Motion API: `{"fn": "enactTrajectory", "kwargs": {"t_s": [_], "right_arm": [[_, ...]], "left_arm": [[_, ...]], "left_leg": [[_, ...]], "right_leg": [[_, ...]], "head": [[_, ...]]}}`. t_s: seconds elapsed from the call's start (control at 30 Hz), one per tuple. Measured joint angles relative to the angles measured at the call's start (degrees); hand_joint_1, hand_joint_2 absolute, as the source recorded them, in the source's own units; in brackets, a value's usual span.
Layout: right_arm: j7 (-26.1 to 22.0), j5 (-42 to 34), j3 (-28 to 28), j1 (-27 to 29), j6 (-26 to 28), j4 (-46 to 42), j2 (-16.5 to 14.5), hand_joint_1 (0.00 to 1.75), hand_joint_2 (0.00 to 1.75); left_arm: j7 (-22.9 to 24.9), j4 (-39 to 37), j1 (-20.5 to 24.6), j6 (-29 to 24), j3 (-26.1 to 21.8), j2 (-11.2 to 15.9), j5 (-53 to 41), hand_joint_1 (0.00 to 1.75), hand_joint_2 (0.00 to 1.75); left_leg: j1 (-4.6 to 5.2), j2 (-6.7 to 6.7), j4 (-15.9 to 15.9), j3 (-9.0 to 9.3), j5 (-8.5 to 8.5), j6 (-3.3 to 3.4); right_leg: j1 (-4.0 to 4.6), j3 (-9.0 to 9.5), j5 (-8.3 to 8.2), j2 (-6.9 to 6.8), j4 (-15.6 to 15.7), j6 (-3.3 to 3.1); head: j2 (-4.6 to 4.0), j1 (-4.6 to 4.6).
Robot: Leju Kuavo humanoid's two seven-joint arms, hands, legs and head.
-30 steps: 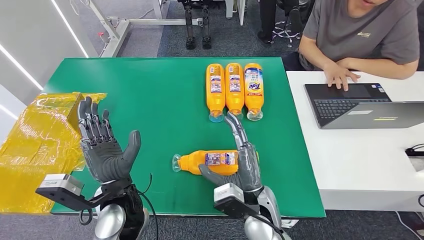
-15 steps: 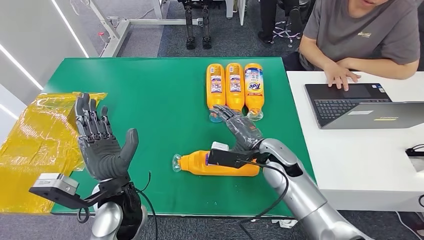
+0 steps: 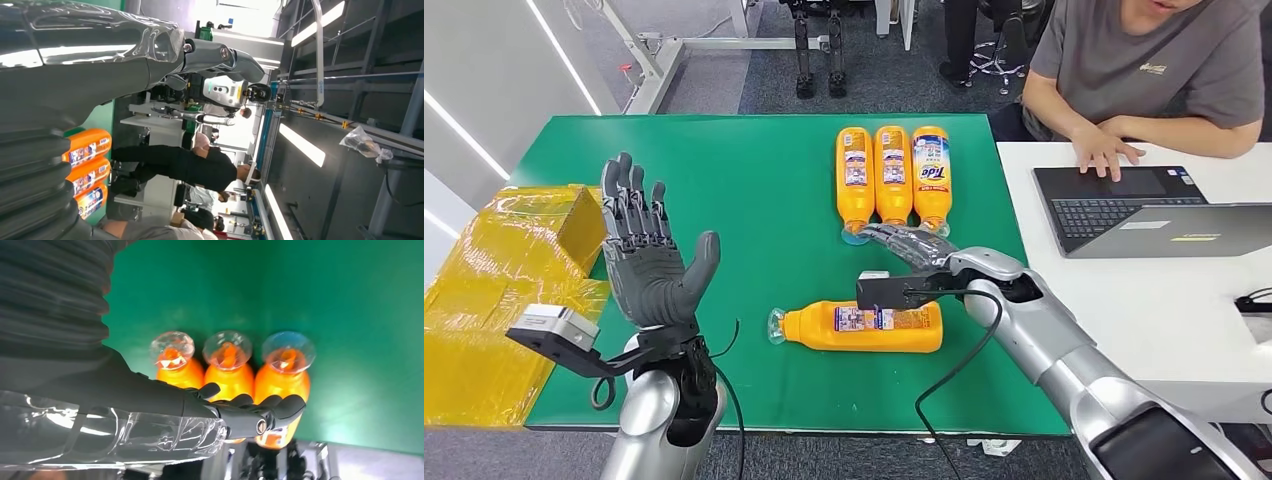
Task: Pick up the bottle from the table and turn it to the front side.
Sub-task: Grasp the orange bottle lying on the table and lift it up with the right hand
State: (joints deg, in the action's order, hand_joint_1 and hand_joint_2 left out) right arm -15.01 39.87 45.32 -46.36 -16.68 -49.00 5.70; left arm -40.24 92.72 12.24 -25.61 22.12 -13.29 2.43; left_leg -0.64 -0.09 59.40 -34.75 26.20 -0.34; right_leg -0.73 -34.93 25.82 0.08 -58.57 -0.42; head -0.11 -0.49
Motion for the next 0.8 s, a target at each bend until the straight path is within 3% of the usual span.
{"fn": "enactTrajectory", "kwargs": {"t_s": [0.8], "right_arm": [[-3.3, -1.96, 6.8, -2.28, -1.77, 9.67, -3.76, 0.0, 1.75]], "left_arm": [[0.0, -3.05, 1.05, 0.55, 0.0, -0.33, 0.68, 0.0, 1.75]], "left_leg": [[0.01, -0.01, 0.0, 0.02, 0.0, 0.01]], "right_leg": [[0.0, 0.02, 0.01, -0.02, 0.01, 0.01]], "head": [[0.0, -0.01]]}}
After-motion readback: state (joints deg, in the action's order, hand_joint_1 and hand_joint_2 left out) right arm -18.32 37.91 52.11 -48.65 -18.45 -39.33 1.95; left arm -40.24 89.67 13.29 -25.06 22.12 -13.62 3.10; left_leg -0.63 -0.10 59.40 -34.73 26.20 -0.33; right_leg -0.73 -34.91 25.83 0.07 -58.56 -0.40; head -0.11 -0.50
